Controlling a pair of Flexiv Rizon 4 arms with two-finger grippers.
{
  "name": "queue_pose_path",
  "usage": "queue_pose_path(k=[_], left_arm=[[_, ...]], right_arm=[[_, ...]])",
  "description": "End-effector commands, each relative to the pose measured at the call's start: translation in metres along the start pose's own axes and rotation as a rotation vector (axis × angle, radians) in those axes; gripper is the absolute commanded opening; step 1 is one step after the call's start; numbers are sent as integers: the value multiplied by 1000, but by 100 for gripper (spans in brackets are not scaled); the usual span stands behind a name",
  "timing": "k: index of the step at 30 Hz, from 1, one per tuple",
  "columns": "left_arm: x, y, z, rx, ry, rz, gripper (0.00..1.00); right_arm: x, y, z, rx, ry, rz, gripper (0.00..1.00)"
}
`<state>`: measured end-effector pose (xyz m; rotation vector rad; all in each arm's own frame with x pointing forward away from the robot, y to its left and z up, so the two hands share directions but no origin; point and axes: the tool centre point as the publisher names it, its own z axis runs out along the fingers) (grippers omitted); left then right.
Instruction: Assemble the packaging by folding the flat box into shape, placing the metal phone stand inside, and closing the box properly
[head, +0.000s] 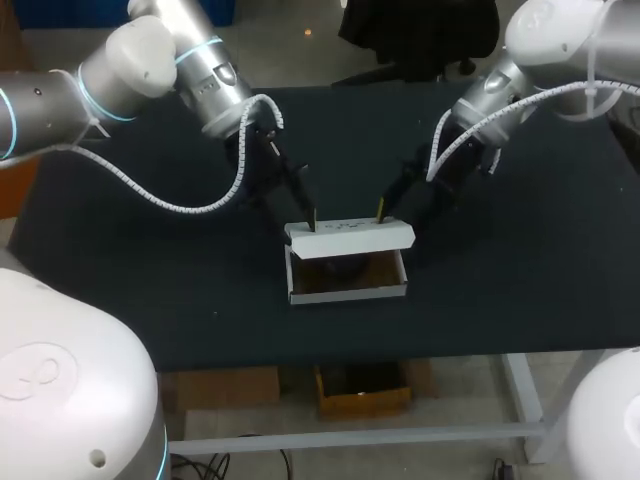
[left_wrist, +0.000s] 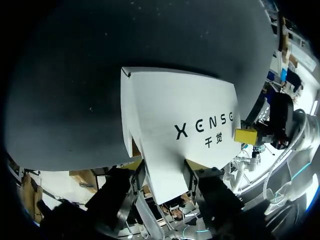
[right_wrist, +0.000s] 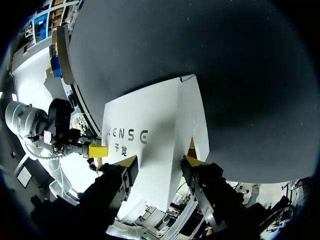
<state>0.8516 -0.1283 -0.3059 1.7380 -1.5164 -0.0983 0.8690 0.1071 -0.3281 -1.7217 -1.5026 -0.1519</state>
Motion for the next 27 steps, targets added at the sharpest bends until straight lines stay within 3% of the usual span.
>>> queue_pose_path(k=[1, 27], left_arm=[[4, -6, -3, -17, -7, -7, 49], [8, -12, -16, -46, -2, -25, 49]], right_arm=[[4, -1, 1, 4, 0, 3, 55], [11, 4, -3, 10, 1, 28, 55]])
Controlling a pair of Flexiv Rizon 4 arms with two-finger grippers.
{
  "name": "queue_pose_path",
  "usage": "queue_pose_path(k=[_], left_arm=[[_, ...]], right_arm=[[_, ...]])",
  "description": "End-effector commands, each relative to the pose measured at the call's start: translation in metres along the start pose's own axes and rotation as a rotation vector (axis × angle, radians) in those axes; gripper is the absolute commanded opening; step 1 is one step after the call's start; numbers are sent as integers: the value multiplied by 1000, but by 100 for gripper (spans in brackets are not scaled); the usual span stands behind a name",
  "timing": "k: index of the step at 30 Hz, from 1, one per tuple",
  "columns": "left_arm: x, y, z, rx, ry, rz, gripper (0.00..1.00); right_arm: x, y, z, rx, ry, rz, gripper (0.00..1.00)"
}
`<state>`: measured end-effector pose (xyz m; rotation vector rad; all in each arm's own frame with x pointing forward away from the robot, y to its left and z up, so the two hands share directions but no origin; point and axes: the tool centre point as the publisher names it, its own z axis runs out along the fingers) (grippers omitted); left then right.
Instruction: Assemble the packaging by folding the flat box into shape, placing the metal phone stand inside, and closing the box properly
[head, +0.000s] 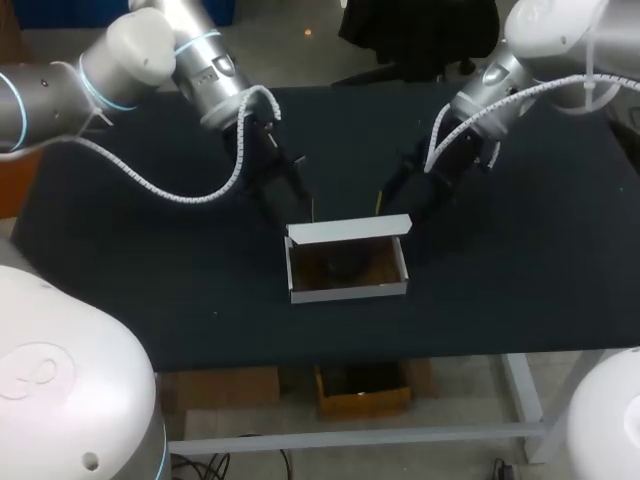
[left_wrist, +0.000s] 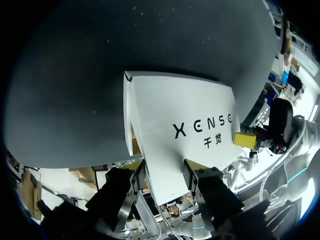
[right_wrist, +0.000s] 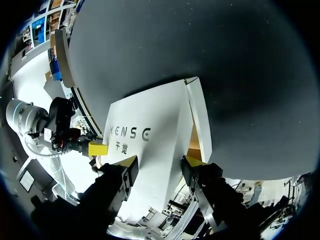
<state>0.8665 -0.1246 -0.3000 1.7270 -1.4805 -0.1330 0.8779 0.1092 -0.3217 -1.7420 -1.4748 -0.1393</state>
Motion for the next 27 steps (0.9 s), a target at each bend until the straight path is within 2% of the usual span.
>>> queue_pose_path(k=[1, 12, 14, 27], left_arm=[[5, -3, -2, -11, -7, -1, 49], [6, -5, -5, -78, 5, -4, 48], [6, -4, -5, -79, 7, -7, 49], [6, -5, -1, -81, 33, -30, 48]], right_arm=[[3, -2, 4, 10, -2, 0, 55], [6, -4, 5, 13, -4, 13, 55], [8, 0, 0, 14, -3, 16, 55], [9, 0, 7, 24, -1, 25, 54]])
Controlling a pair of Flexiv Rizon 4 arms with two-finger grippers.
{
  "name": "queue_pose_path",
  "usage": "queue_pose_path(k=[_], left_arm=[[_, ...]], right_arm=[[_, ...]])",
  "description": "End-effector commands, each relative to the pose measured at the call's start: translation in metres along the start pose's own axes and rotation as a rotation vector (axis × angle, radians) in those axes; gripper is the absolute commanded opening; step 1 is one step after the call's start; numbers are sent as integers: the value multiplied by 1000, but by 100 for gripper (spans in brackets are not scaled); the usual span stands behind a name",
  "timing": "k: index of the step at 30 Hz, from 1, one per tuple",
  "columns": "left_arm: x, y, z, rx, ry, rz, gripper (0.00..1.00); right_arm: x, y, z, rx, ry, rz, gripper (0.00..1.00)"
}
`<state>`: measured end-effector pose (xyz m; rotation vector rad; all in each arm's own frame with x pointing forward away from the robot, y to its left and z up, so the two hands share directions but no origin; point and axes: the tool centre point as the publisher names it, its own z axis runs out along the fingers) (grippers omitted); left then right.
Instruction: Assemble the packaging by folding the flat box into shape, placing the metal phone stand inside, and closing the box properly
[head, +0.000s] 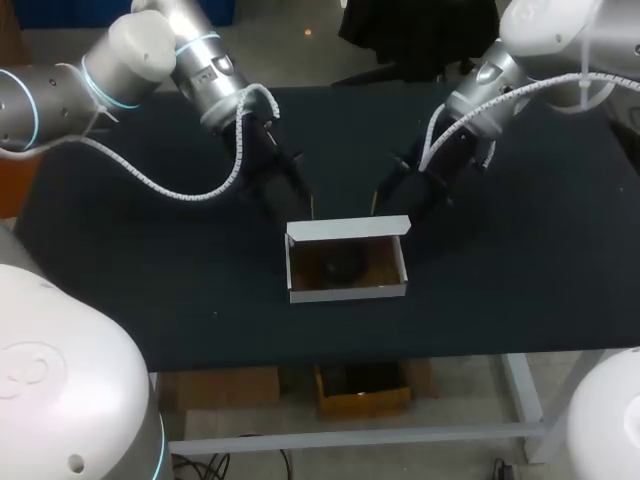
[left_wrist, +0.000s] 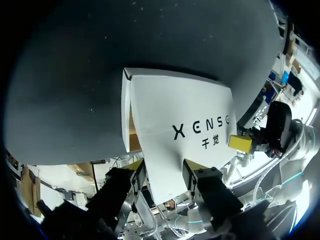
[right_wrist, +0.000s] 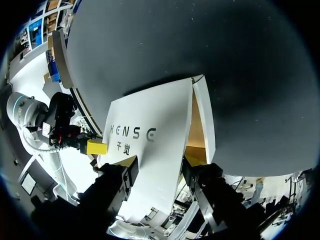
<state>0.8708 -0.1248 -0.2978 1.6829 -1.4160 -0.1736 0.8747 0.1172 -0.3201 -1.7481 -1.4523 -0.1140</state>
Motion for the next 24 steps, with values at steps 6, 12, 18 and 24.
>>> queue_pose_path(k=[6, 12, 18, 24], left_arm=[[6, -5, 4, 0, 39, -17, 49], [7, -4, 3, 9, 47, -21, 48], [5, -4, 4, 15, 48, -20, 47], [1, -1, 7, 24, 39, -6, 47]], right_arm=[[4, 4, -2, 7, 1, 3, 54], [4, 1, 4, 8, 0, 2, 55], [1, 2, 8, 12, -2, 2, 55], [-3, 5, 4, 9, -3, 0, 55]])
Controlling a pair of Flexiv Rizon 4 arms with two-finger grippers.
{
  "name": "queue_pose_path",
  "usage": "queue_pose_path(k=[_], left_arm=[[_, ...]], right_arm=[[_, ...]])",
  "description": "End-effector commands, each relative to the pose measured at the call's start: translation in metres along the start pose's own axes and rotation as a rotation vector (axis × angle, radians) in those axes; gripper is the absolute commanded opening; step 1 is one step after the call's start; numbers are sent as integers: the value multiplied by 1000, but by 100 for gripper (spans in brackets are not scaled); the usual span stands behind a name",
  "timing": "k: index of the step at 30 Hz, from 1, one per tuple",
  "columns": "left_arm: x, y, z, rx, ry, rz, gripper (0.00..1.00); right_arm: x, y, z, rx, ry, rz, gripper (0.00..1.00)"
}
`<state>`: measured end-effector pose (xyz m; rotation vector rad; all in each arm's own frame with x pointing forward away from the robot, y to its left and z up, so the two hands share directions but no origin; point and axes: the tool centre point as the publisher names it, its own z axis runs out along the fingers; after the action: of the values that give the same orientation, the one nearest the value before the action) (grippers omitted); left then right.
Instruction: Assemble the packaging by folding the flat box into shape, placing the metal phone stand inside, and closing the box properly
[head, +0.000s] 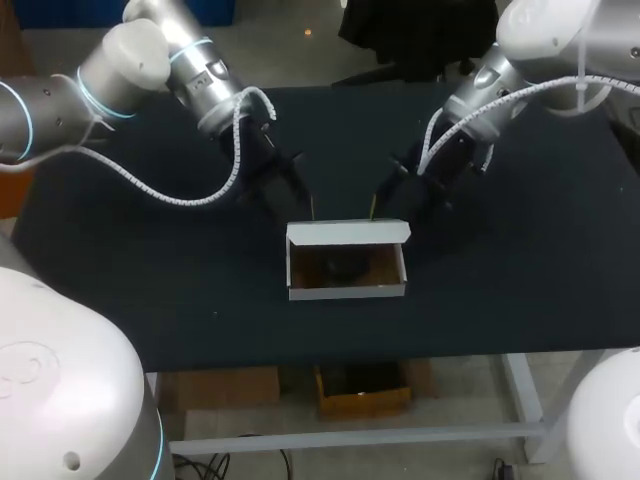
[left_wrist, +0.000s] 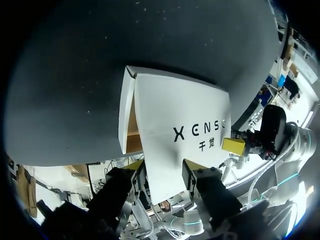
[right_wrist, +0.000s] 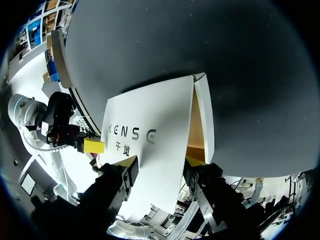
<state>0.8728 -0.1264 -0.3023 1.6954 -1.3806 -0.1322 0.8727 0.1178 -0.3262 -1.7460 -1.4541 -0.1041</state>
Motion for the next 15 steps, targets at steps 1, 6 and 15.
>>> queue_pose_path(k=[1, 6, 15], left_arm=[[0, 4, 5, 9, -5, 4, 47], [-3, 4, 9, 9, -5, 9, 47], [-13, 5, 16, 12, -1, 15, 47]], right_arm=[[0, 3, 0, 3, 3, -2, 55], [-2, -1, 3, 1, 0, -6, 57], [-3, -3, 6, -2, -7, -19, 59]])
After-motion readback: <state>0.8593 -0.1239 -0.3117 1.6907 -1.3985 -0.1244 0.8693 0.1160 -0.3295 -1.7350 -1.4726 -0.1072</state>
